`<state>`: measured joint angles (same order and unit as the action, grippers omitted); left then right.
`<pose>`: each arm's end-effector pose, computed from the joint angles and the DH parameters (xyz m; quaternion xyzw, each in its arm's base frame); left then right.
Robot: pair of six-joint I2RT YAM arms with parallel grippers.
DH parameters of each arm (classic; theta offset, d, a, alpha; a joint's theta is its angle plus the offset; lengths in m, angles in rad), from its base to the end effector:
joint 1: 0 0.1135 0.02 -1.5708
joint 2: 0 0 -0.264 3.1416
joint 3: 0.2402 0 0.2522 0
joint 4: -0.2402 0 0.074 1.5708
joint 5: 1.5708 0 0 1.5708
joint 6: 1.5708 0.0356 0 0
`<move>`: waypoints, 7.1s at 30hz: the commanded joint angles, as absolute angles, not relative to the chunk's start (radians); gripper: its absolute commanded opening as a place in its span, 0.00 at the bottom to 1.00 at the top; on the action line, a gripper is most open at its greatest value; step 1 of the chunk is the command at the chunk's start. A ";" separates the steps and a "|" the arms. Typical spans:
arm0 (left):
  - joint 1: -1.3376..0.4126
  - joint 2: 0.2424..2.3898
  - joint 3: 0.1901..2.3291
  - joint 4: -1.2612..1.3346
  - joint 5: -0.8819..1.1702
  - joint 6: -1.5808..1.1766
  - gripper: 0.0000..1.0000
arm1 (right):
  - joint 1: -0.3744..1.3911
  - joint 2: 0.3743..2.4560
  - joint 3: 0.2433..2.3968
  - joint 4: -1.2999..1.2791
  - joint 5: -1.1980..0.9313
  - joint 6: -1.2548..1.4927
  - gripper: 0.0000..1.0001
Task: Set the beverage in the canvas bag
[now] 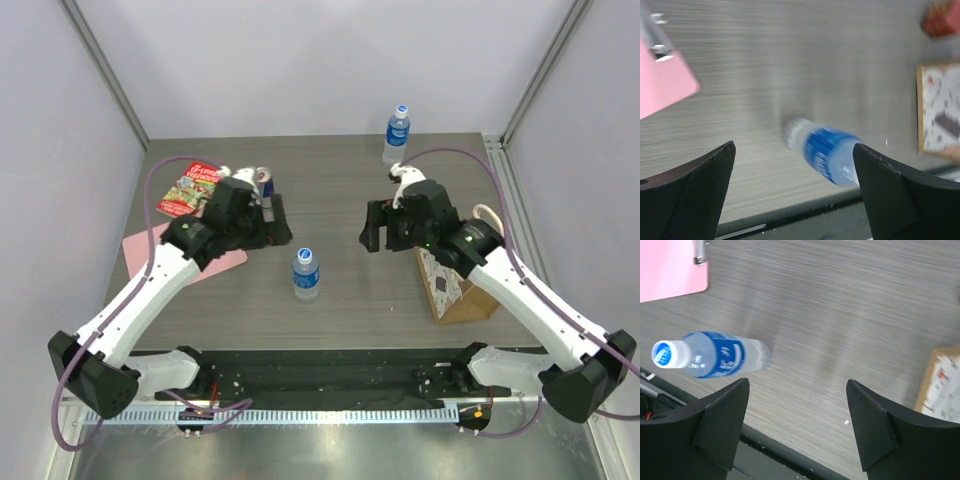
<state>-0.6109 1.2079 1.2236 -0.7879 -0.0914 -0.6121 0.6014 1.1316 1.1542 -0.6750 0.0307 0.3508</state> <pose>0.2056 -0.1400 0.3478 -0.0183 0.9204 -0.1885 0.3422 0.1972 0.1340 0.3514 -0.1053 0.8901 0.1909 0.4002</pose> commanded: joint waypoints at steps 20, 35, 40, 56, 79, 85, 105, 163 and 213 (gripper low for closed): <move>-0.141 1.062 0.928 -0.621 0.156 -0.535 1.00 | 0.992 1.669 1.502 -0.612 0.164 0.321 0.99; -0.141 1.080 0.930 -0.626 0.155 -0.534 1.00 | 1.037 1.675 1.476 -0.632 0.314 0.333 0.31; -0.141 1.085 0.928 -0.623 0.173 -0.532 1.00 | 1.034 1.632 1.486 -0.663 0.409 0.339 0.06; -0.140 1.083 0.920 -0.614 0.196 -0.531 1.00 | 0.695 1.290 1.638 -0.856 0.545 0.258 0.01; -0.140 1.081 0.914 -0.600 0.244 -0.528 1.00 | 0.399 1.223 1.743 -1.065 0.655 0.241 0.01; -0.140 1.081 0.911 -0.598 0.244 -0.529 1.00 | 0.376 1.183 1.646 -1.109 0.646 0.311 0.01; -0.141 1.088 0.905 -0.578 0.291 -0.541 1.00 | 0.360 1.085 1.386 -1.124 0.613 0.474 0.01; -0.153 1.095 0.899 -0.575 0.311 -0.546 1.00 | 0.043 0.997 1.106 -0.868 0.620 0.406 0.76; -0.158 1.025 0.890 -0.546 0.370 -0.540 1.00 | 0.267 2.322 2.405 -0.440 0.485 0.175 1.00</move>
